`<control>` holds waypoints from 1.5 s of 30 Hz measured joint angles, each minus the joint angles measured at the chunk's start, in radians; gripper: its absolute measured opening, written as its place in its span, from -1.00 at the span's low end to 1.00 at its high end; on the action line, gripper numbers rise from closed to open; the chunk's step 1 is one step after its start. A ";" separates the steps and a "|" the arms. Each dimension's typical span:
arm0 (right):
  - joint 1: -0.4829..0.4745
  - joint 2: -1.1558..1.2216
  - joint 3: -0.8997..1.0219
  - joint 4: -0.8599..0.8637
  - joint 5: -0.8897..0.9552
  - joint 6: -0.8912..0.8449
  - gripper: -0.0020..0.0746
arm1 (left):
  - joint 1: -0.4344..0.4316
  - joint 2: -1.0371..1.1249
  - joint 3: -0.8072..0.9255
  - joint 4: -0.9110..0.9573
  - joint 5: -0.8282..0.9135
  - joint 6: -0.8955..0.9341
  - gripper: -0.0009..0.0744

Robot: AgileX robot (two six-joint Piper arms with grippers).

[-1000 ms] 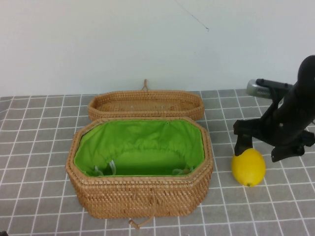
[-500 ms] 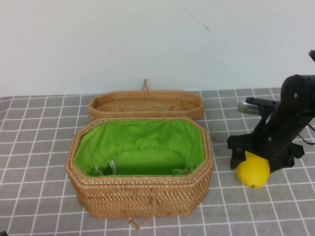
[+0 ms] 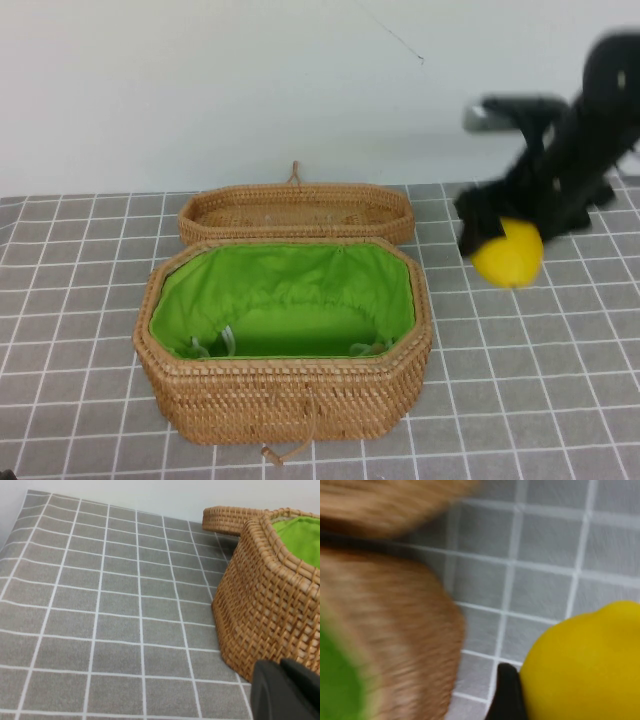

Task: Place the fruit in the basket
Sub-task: Pick up the lemon on the table, then place the lemon on the basket

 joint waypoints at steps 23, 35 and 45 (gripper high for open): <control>0.322 0.259 -0.254 0.042 -0.005 -0.321 0.48 | 0.000 0.000 0.000 0.000 0.000 0.000 -0.98; 0.323 0.280 -0.283 0.041 0.045 -0.289 0.82 | 0.000 0.000 0.000 0.000 0.000 0.000 -0.98; 0.321 0.289 -0.579 -0.019 0.236 -0.275 0.68 | 0.000 0.000 0.000 0.000 0.000 0.000 -0.98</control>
